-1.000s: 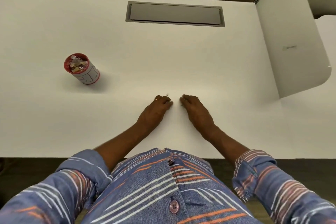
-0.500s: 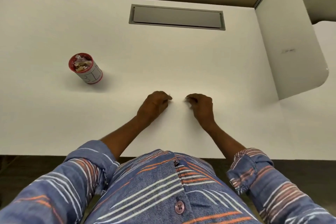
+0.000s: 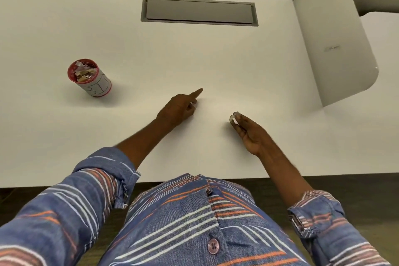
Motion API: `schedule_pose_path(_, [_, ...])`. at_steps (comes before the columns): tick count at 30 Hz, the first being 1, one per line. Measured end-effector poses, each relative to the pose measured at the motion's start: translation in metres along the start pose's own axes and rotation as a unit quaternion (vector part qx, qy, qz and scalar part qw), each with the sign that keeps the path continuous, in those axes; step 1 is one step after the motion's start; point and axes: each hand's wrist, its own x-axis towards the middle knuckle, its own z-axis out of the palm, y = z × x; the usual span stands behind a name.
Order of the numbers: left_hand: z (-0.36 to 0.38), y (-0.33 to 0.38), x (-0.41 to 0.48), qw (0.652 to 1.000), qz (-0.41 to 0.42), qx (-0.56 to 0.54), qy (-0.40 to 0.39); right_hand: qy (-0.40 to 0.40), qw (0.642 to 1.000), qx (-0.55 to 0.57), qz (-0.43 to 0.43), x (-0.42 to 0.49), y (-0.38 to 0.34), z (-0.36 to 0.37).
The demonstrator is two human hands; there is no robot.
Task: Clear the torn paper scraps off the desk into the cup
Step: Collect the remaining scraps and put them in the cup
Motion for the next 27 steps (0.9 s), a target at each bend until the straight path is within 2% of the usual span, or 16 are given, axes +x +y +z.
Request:
schedule_pose_path(2, [0.000, 0.002, 0.001, 0.997, 0.040, 0.072, -0.005, 0.011, 1.000, 0.020, 0.014, -0.003, 0.003, -0.002])
schedule_pose_path(9, [-0.003, 0.013, 0.012, 0.978, 0.081, 0.179, -0.066, 0.021, 0.998, 0.047, 0.032, -0.008, 0.009, -0.002])
schedule_pose_path(14, [-0.004, 0.025, 0.021, 0.934, 0.161, 0.308, -0.085, 0.020, 0.997, 0.062, 0.027, -0.009, 0.009, -0.001])
schedule_pose_path(18, [0.000, 0.028, 0.027, 0.917, 0.195, 0.337, -0.092, 0.020, 0.997, 0.071, 0.026, -0.009, 0.010, -0.002])
schedule_pose_path(20, [0.004, 0.027, 0.028, 0.927, 0.189, 0.317, -0.074, 0.019, 0.997, 0.074, 0.025, -0.010, 0.011, -0.002])
schedule_pose_path(21, [0.004, 0.026, 0.028, 0.942, 0.168, 0.282, -0.061, 0.019, 0.997, 0.076, 0.025, -0.011, 0.011, -0.002])
schedule_pose_path(24, [0.004, 0.021, 0.020, 0.996, 0.054, 0.078, 0.005, 0.020, 0.996, 0.083, 0.029, -0.013, 0.012, -0.003])
schedule_pose_path(26, [0.005, 0.017, 0.007, 0.994, -0.037, -0.075, 0.071, 0.021, 0.996, 0.084, 0.033, -0.014, 0.013, -0.003])
schedule_pose_path(27, [0.006, 0.015, -0.002, 0.979, -0.085, -0.152, 0.108, 0.020, 0.996, 0.082, 0.035, -0.013, 0.014, -0.002])
